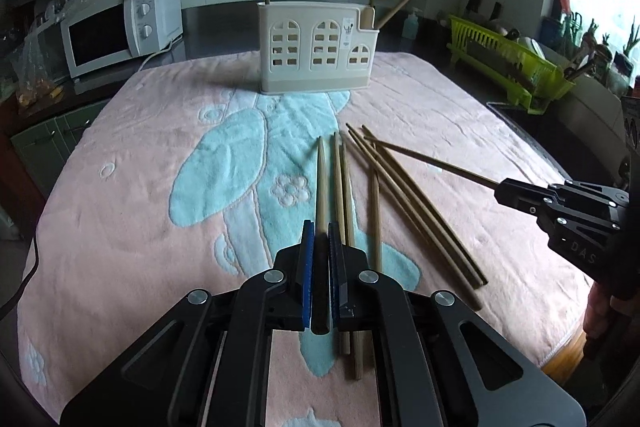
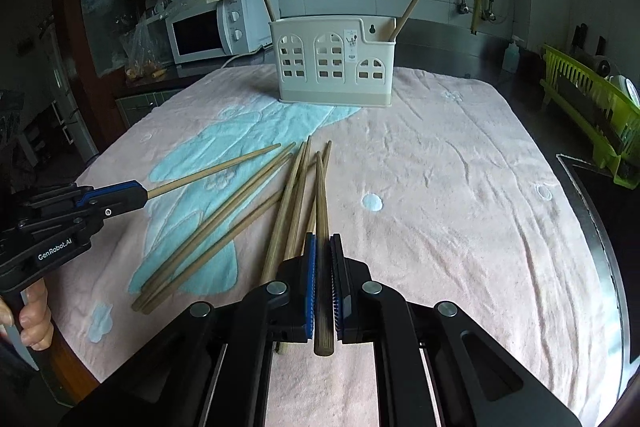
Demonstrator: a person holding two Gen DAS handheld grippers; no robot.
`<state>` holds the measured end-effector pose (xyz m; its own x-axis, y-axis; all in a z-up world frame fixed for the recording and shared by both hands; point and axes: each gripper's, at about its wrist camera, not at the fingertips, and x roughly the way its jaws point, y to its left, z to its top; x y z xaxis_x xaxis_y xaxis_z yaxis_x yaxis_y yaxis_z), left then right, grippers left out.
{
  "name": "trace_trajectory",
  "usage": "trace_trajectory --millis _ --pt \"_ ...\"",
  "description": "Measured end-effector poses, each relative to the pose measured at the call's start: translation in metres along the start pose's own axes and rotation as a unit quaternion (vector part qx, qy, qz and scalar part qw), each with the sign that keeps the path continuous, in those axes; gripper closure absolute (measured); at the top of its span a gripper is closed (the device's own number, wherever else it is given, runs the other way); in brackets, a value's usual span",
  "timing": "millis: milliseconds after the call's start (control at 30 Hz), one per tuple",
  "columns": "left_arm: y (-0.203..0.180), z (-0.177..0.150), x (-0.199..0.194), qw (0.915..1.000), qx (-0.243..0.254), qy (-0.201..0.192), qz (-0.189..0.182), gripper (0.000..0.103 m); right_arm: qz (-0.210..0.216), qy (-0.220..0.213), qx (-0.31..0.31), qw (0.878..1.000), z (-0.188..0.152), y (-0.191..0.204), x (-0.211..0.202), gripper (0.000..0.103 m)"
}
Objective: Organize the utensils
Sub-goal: 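Lift the left tool's chopstick over the white holder while the right tool carries its chopstick there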
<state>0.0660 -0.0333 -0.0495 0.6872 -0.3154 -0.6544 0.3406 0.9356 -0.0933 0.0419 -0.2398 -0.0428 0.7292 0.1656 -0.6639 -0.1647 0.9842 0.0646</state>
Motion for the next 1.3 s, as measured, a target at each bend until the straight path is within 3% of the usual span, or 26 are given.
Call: trace_trajectory --millis 267,667,900,1300 --pt "0.003 0.018 -0.007 0.9991 -0.012 -0.04 -0.001 0.098 0.0 -0.038 -0.006 0.999 0.026 0.001 -0.012 0.096" --pt "0.007 0.05 -0.007 0.9983 -0.011 -0.057 -0.009 0.098 0.014 -0.056 -0.02 0.998 0.062 0.0 -0.013 0.096" --pt "0.012 0.087 -0.01 0.9969 -0.009 -0.077 -0.009 0.098 0.041 -0.056 -0.023 0.997 0.107 -0.013 -0.009 0.096" --pt "0.021 0.159 -0.012 0.9941 -0.016 -0.106 -0.017 0.098 0.046 -0.053 -0.049 0.996 0.19 -0.032 -0.009 0.096"
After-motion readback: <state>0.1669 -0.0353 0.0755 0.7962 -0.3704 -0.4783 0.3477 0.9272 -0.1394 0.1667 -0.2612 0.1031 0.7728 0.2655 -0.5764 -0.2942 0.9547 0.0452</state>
